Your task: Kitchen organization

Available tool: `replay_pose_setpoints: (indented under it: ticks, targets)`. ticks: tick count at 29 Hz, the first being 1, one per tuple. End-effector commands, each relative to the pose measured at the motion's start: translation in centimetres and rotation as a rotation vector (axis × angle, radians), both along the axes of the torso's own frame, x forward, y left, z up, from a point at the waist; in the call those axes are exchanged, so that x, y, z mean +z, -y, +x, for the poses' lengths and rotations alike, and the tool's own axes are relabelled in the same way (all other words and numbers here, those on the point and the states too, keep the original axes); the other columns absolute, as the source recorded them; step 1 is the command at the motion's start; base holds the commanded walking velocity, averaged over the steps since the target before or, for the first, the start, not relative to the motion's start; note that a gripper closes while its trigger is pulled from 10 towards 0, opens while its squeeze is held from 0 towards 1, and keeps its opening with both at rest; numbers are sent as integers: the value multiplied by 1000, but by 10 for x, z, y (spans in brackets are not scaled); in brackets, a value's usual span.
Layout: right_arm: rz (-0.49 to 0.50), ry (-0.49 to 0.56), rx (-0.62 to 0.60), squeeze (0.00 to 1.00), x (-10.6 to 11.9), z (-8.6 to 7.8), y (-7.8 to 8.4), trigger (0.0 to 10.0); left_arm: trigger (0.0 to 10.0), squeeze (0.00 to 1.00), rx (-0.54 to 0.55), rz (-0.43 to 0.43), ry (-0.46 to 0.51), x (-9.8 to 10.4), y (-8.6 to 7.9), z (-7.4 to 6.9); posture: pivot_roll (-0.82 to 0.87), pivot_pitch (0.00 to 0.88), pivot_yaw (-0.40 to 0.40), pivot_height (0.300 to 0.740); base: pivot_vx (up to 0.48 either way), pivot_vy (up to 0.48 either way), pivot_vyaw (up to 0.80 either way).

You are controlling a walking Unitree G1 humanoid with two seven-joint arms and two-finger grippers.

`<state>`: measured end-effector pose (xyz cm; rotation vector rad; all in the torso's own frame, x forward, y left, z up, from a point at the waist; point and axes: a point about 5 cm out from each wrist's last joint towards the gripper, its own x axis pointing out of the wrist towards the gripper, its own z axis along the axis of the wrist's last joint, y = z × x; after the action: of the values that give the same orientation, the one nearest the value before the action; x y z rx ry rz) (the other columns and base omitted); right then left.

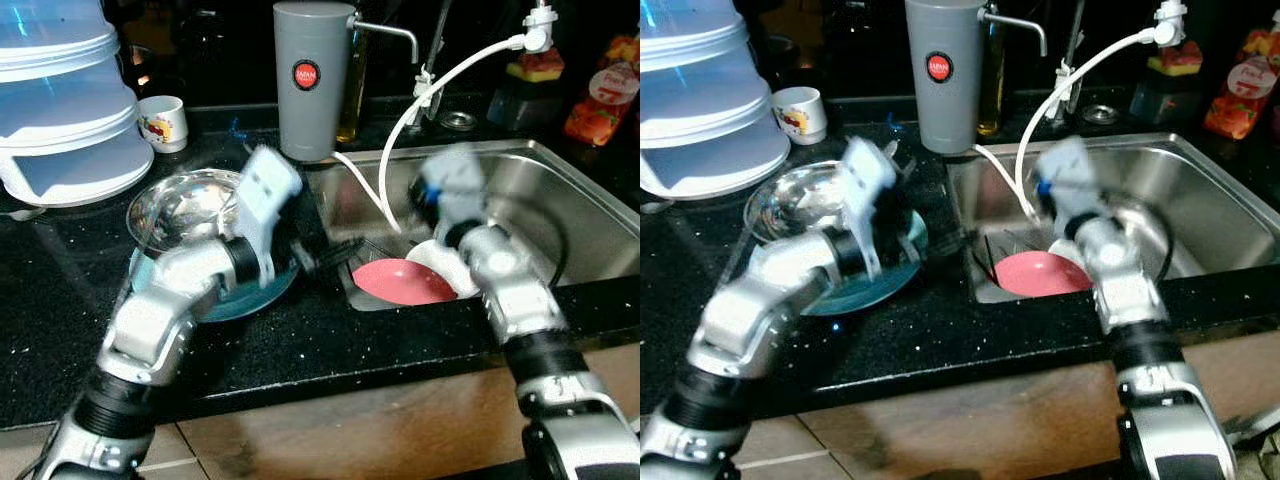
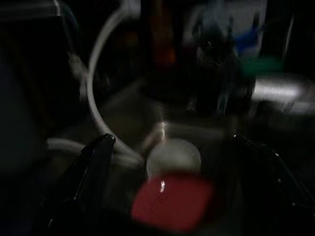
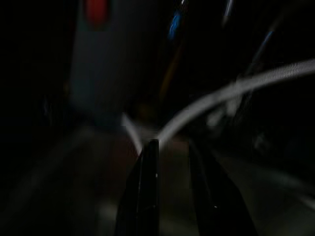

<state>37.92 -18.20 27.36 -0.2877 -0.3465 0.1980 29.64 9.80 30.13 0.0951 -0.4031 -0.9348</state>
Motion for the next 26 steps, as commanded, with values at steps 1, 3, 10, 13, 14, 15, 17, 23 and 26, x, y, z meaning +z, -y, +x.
replay_pose_setpoints:
  ticks: [1, 3, 10, 13, 14, 15, 17, 23, 26]
  targets:
    - [59, 14, 17, 0, -1, -2, 0, 10000, 10000, 0, -78, -37, 55, 19, -1, -12, 39, 62, -33, 740, 0, 0, 0]
    - [83, 3, 27, 0, -2, -2, -1, 10000, 10000, 0, -82, -47, 75, 26, -4, -15, 39, 62, -33, 740, 0, 0, 0]
    - [121, -13, 76, 0, -7, 2, -14, 10000, 10000, 0, 80, 19, 169, 55, -40, -23, 47, 65, -52, 740, 0, 0, 0]
    - [140, -17, 91, 0, -7, 2, -16, 10000, 10000, 0, 210, 95, 161, 52, -62, -19, 57, 64, -60, 740, 0, 0, 0]
    - [150, -20, 99, 0, -7, 2, -16, 10000, 10000, 0, 272, 116, 148, 51, -74, -18, 60, 63, -63, 740, 0, 0, 0]
    - [160, -29, 114, 0, -8, 3, -19, 10000, 10000, 0, 361, 174, 146, 49, -90, -17, 63, 65, -66, 740, 0, 0, 0]
    - [167, -52, 156, 0, -9, 4, -27, 10000, 10000, 0, 469, 273, 130, 44, -112, -19, 66, 65, -68, 740, 0, 0, 0]
    - [229, -151, 267, 0, -16, 9, -61, 10000, 10000, 0, 542, 291, 60, 34, -141, -27, 65, 77, -74, 740, 0, 0, 0]
    - [265, -172, 291, 0, -15, 13, -74, 10000, 10000, 0, 550, 261, 34, 27, -151, -31, 66, 84, -80, 740, 0, 0, 0]
